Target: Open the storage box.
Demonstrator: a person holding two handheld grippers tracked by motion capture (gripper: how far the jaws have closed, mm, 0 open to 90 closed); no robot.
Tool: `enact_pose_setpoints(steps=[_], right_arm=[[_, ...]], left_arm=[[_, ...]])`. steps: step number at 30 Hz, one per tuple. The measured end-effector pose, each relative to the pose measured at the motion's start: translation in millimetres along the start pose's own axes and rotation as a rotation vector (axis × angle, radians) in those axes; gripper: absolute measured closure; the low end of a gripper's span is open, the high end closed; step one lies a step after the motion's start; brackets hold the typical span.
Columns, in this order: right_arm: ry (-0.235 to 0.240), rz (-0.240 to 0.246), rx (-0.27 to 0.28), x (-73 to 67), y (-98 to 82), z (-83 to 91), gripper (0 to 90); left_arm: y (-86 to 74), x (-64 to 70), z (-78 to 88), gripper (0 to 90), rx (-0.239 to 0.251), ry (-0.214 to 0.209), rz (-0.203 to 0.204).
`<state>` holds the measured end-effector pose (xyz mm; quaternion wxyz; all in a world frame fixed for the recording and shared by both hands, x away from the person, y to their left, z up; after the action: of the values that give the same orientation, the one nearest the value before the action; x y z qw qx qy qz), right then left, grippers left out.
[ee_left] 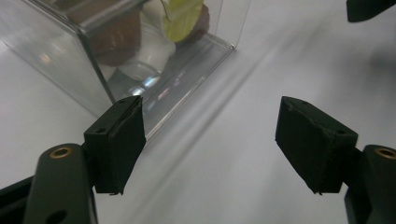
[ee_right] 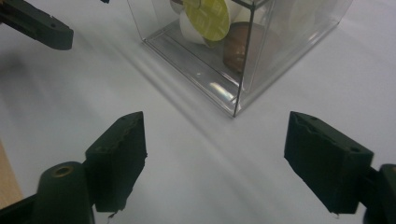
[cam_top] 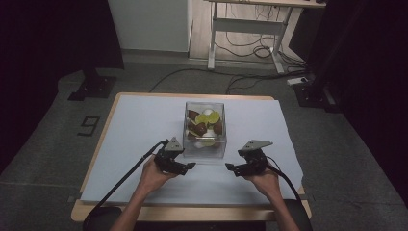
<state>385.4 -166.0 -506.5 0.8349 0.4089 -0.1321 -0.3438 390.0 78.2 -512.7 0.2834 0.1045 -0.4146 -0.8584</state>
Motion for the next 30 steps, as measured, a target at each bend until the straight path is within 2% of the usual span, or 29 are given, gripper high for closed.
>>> enact_pose_setpoints(steps=[2, 5, 9, 13, 15, 19, 21, 24, 30], right_arm=[[0.006, 0.010, 0.001, -2.5, 3.2, -1.9, 24.7], [0.024, -0.002, 0.013, -5.8, 7.6, -4.9, 29.5], [0.031, -0.002, 0.016, -9.5, 13.2, -8.2, 34.7], [0.044, -0.003, 0.024, -13.8, 19.0, -13.6, 38.9], [0.037, 0.005, 0.019, -14.8, 19.8, -15.5, 39.4], [0.039, 0.040, 0.009, -20.5, 24.1, -23.3, 47.8], [0.043, 0.037, 0.015, -20.6, 24.9, -24.5, 48.7], [0.021, 0.054, 0.016, -20.4, 28.7, -27.2, 52.3], [0.015, 0.056, 0.028, -21.4, 35.0, -31.5, 58.8]], left_arm=[[2.0, -1.0, 0.3, 26.3, 0.006, -0.004, 0.002], [5.1, -2.0, -0.4, 29.5, 0.014, -0.006, 0.005], [8.5, -3.0, -2.9, 33.0, 0.009, 0.006, -0.013], [11.6, -4.0, -4.7, 37.1, 0.026, 0.003, -0.003], [12.9, -5.1, -5.7, 38.9, 0.033, 0.003, 0.003], [15.8, -6.2, -7.7, 42.6, 0.033, 0.011, -0.001], [17.6, -6.1, -8.4, 43.4, 0.028, 0.018, -0.012], [20.3, -6.5, -9.6, 45.9, 0.027, 0.023, -0.019], [23.7, -9.1, -10.1, 50.7, 0.034, 0.034, -0.012]])
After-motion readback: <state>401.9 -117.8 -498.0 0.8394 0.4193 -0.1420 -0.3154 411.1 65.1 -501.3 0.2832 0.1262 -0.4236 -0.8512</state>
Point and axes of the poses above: each handheld gripper's, and its own axes: z roughly backward along the jaws, y roughly out of its top, x roughly to its right, the point moved 6 cm from there along -z, roughly forward along the jaws, and after that the axes turned 1 degree about x, right-handed, at the moved point
